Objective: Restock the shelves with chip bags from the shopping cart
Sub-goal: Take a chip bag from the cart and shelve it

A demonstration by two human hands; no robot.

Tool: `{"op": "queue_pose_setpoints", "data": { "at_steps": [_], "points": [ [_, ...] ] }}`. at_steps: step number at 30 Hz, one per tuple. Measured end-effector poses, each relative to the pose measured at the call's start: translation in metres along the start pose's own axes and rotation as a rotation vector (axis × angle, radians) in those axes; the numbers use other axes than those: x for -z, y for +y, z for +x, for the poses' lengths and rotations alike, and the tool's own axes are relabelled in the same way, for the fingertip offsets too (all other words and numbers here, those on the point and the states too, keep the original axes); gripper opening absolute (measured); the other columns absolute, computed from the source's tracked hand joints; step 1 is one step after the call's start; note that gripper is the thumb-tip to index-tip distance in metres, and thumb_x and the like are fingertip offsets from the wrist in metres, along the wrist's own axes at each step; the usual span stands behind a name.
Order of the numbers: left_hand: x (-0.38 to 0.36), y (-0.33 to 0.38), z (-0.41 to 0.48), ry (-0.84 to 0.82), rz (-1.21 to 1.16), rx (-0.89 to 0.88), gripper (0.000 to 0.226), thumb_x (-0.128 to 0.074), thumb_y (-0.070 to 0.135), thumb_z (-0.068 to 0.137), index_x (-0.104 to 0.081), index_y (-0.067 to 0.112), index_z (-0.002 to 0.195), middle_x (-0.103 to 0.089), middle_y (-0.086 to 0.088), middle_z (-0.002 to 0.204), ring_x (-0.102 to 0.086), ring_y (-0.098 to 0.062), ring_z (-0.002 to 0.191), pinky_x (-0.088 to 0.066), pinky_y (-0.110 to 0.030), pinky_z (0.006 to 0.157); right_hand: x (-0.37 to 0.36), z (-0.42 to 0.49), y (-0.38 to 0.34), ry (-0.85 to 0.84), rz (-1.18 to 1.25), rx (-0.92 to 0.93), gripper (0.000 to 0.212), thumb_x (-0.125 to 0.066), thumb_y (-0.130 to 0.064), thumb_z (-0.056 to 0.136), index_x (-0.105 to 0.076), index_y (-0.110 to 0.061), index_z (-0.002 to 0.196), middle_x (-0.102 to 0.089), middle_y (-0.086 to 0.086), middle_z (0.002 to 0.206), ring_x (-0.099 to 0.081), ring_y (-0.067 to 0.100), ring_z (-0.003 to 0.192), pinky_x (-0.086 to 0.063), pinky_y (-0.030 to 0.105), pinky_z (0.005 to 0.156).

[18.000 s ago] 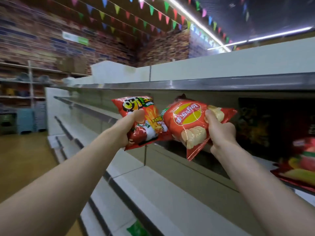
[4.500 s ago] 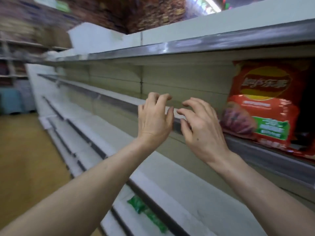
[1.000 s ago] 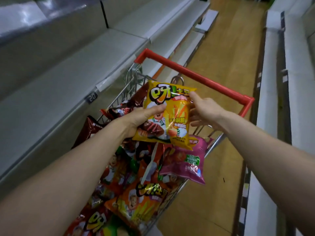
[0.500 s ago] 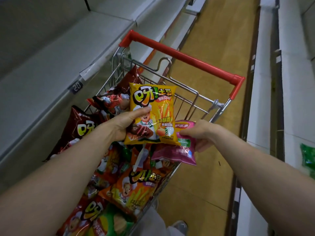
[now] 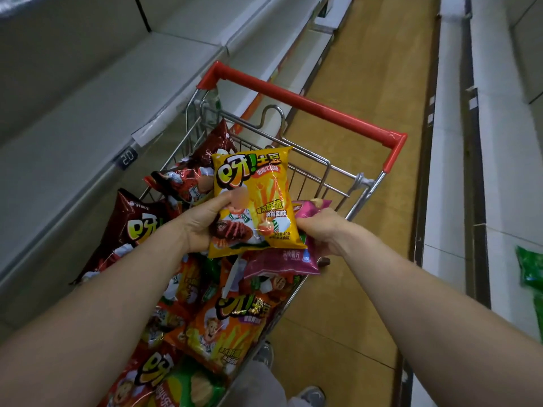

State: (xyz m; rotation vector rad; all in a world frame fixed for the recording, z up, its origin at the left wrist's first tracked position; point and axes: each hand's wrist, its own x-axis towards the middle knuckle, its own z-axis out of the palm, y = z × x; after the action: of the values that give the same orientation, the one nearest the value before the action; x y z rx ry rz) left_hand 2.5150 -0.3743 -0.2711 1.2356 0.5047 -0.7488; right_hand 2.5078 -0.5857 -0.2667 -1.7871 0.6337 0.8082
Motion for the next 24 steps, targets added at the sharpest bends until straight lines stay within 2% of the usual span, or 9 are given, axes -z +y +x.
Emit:
{"op": "queue_pose_setpoints", "data": {
  "at_steps": [2,4,6,8,10,14,18,22,24],
  "points": [
    [-0.005,0.001,-0.006,-0.021,-0.018,-0.006,0.039,-0.076,0.043,0.066,-0.075,0.015,0.094,-0.074,-0.012,0.099,-0.073,-0.026,0.077,-0.061,-0.038,0.061,0.004,-0.007,-0.001,-0.017,0.024,0.017,0.028,-0.073,-0.021,0.085,-0.056,-0.008,0.102,-0.065,0.007,0.084,-0.062,0.016,0.068,-0.047,0.025,0.051],
    [-0.008,0.004,-0.011,-0.036,-0.070,-0.038,0.040,-0.074,0.041,0.068,-0.074,0.014,0.098,-0.075,-0.012,0.098,-0.073,-0.026,0.077,-0.061,-0.040,0.065,0.012,-0.017,-0.008,-0.044,0.048,0.041,0.024,-0.074,-0.016,0.083,-0.057,-0.008,0.099,-0.066,0.007,0.081,-0.062,0.014,0.065,-0.046,0.024,0.049],
    [-0.010,0.009,-0.017,-0.083,-0.123,-0.088,0.058,-0.090,0.041,0.050,-0.076,0.013,0.099,-0.073,-0.013,0.103,-0.073,-0.028,0.083,-0.061,-0.044,0.070,0.020,-0.027,-0.019,-0.057,0.085,0.088,0.030,-0.076,-0.011,0.080,-0.060,-0.004,0.104,-0.069,0.010,0.078,-0.066,0.015,0.055,-0.049,0.022,0.042],
    [-0.015,0.018,-0.026,-0.154,-0.184,-0.155,0.070,-0.097,0.038,0.031,-0.079,0.013,0.094,-0.073,-0.013,0.104,-0.073,-0.028,0.084,-0.060,-0.042,0.068,0.030,-0.038,-0.033,-0.052,0.168,0.153,0.030,-0.076,-0.007,0.078,-0.061,0.000,0.103,-0.070,0.013,0.073,-0.067,0.019,0.049,-0.053,0.028,0.043],
    [-0.028,0.032,-0.037,-0.226,-0.207,-0.234,0.066,-0.096,0.038,0.034,-0.079,0.014,0.094,-0.073,-0.012,0.106,-0.072,-0.028,0.089,-0.059,-0.041,0.071,0.042,-0.051,-0.046,-0.055,0.236,0.217,0.029,-0.075,-0.006,0.079,-0.063,0.001,0.105,-0.071,0.016,0.074,-0.068,0.023,0.053,-0.058,0.034,0.051],
    [-0.076,0.071,-0.063,-0.384,-0.192,-0.370,0.058,-0.090,0.037,0.051,-0.077,0.014,0.102,-0.072,-0.012,0.110,-0.071,-0.028,0.096,-0.058,-0.041,0.076,0.070,-0.086,-0.067,-0.098,0.348,0.342,0.044,-0.074,-0.029,0.083,-0.063,-0.004,0.118,-0.073,0.018,0.095,-0.071,0.028,0.071,-0.059,0.037,0.058],
    [-0.134,0.109,-0.089,-0.500,-0.125,-0.423,0.062,-0.090,0.035,0.051,-0.074,0.009,0.105,-0.072,-0.014,0.108,-0.071,-0.029,0.092,-0.058,-0.041,0.074,0.113,-0.134,-0.071,-0.013,0.399,0.429,0.089,-0.084,-0.054,0.049,-0.060,-0.005,0.120,-0.075,0.015,0.093,-0.074,0.027,0.076,-0.059,0.038,0.065],
    [-0.193,0.140,-0.107,-0.566,0.027,-0.455,0.075,-0.094,0.035,0.047,-0.071,0.010,0.114,-0.070,-0.015,0.114,-0.070,-0.030,0.096,-0.057,-0.044,0.081,0.171,-0.183,-0.066,0.230,0.463,0.591,0.044,-0.082,-0.036,0.074,-0.063,-0.006,0.101,-0.073,0.012,0.079,-0.071,0.020,0.057,-0.057,0.031,0.049],
    [-0.226,0.151,-0.115,-0.618,0.113,-0.465,0.084,-0.093,0.038,0.047,-0.065,0.011,0.122,-0.067,-0.014,0.119,-0.068,-0.030,0.100,-0.055,-0.045,0.089,0.203,-0.205,-0.061,0.353,0.514,0.703,0.043,-0.082,-0.030,0.076,-0.066,-0.006,0.107,-0.074,0.012,0.083,-0.073,0.024,0.066,-0.060,0.037,0.058]
  ]
}}
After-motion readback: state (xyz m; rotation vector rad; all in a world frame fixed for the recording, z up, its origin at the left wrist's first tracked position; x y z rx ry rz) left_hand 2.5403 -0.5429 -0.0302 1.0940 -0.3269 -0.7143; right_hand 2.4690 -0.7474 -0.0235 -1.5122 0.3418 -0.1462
